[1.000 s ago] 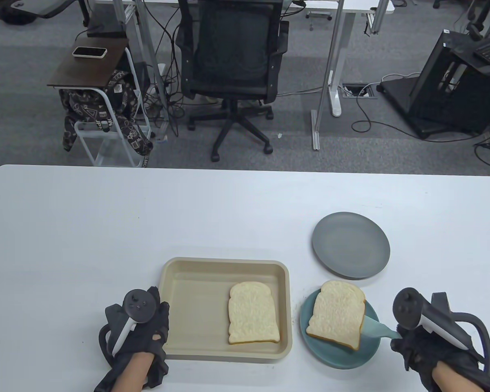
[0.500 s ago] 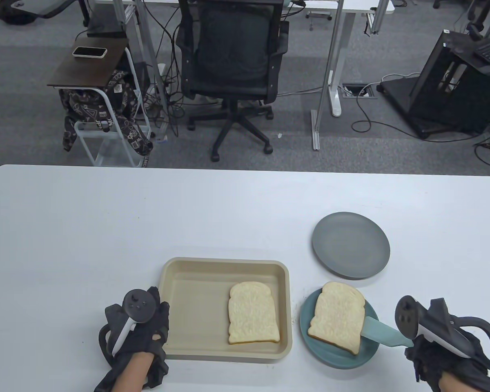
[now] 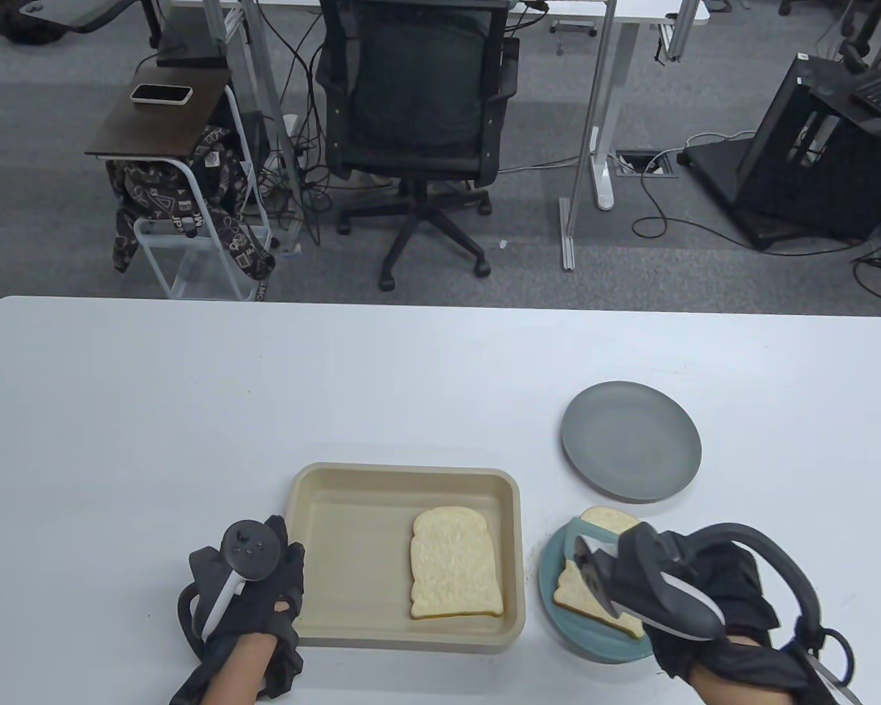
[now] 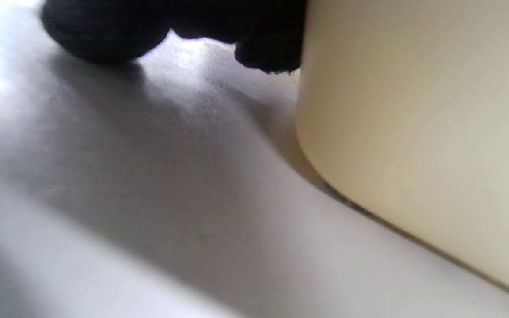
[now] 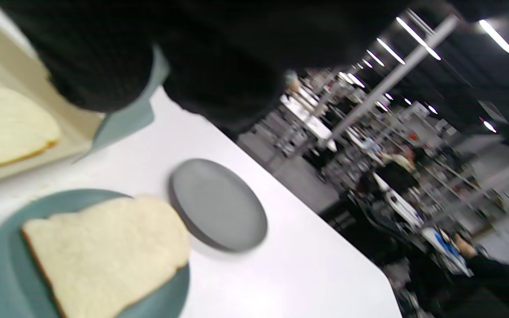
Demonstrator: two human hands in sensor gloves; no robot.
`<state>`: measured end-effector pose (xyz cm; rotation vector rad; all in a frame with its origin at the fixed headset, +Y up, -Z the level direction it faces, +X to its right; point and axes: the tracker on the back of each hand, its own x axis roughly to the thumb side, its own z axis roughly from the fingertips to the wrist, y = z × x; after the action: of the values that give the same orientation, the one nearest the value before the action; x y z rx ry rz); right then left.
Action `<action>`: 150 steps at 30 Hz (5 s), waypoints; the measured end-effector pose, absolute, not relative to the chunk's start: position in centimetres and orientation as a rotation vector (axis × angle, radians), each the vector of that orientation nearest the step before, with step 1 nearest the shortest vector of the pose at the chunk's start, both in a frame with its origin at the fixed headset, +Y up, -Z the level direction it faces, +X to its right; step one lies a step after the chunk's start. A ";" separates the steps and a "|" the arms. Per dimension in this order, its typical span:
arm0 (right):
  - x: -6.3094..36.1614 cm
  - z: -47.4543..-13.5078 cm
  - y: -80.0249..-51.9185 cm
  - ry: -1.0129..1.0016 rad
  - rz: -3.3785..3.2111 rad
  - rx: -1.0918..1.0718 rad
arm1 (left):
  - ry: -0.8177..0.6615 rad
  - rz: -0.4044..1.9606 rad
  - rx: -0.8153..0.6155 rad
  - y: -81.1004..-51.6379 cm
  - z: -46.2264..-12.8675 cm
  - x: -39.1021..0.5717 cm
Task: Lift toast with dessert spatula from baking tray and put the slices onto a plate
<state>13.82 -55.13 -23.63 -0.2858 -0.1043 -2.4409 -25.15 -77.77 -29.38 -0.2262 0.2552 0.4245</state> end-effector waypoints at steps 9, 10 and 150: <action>7.0 -26.6 -59.2 -0.164 -2.267 -0.437 | 0.254 0.419 -0.225 -77.8 -29.4 -25.1; 6.8 -27.1 -59.7 -0.176 -2.260 -0.430 | 0.254 0.418 -0.226 -77.8 -29.4 -25.1; 32.9 -24.4 -67.8 -0.320 -3.351 0.097 | 0.253 0.441 -0.224 -77.9 -29.4 -25.3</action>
<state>32.88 -67.79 -24.38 0.0968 -0.3201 -3.3507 -25.31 -77.94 -29.45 -0.2238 0.2529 0.4405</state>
